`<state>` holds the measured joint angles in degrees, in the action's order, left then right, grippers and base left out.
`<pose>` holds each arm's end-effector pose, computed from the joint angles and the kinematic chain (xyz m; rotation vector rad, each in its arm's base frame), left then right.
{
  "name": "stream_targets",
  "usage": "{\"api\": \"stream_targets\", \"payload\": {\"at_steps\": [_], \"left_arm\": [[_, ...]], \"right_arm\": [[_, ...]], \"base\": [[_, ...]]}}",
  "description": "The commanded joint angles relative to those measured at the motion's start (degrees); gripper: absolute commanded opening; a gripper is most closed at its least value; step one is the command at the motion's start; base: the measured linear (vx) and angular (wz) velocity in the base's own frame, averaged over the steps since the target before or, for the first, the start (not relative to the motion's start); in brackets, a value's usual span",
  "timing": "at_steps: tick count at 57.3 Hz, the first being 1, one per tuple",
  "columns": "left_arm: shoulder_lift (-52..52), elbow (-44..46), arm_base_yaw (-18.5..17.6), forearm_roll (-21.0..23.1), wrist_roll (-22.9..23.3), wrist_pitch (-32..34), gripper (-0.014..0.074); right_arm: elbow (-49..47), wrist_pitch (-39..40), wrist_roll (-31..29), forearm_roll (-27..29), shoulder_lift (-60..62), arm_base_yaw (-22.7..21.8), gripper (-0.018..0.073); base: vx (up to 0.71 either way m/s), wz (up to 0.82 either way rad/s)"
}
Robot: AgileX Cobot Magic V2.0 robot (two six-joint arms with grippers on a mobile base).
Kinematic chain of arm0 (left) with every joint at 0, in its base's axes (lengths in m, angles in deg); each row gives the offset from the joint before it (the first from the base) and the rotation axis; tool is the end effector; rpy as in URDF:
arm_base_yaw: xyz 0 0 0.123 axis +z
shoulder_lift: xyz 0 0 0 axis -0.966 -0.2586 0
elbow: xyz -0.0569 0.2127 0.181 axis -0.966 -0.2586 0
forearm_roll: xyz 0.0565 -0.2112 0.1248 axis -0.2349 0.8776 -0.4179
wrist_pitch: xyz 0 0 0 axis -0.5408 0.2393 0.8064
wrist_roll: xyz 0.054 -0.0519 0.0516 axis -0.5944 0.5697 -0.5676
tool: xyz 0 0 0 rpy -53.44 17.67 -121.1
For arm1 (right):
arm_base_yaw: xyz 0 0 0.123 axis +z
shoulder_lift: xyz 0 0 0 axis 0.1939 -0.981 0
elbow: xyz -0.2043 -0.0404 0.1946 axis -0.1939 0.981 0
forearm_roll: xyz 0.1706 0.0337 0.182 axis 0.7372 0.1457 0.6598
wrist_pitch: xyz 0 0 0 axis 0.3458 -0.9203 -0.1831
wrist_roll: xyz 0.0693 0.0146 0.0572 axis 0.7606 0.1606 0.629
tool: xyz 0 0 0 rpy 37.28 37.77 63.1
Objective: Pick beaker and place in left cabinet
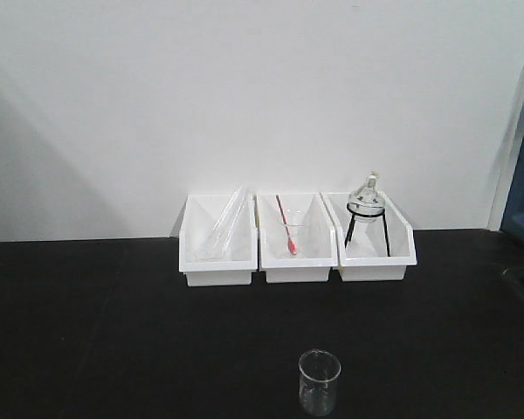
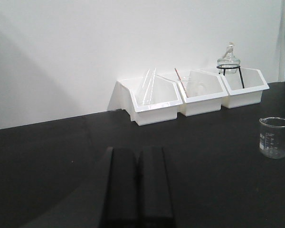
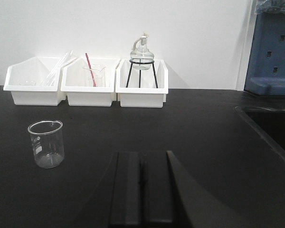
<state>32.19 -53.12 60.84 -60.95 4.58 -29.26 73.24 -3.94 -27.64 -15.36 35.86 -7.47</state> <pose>0.0551 -0.0139 0.2024 0.2370 1.4971 -0.1452 0.0567 0.0034 0.1939 -0.1135 1.6089 -0.0127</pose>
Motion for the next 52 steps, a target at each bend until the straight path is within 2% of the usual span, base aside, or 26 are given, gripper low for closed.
{"api": "stream_targets", "payload": {"at_steps": [1, 52], "left_arm": [[1.1, -0.9, -0.3, 0.5, 0.2, 4.8, 0.0001], [1.1, -0.9, -0.3, 0.5, 0.2, 4.8, 0.0001]], "right_arm": [[0.4, 4.3, 0.0, -0.6, 0.9, -0.2, -0.0006], [0.4, 4.5, 0.0, -0.6, 0.9, -0.2, -0.0006]], "base": [[0.00, 0.00], [0.00, 0.00]]}}
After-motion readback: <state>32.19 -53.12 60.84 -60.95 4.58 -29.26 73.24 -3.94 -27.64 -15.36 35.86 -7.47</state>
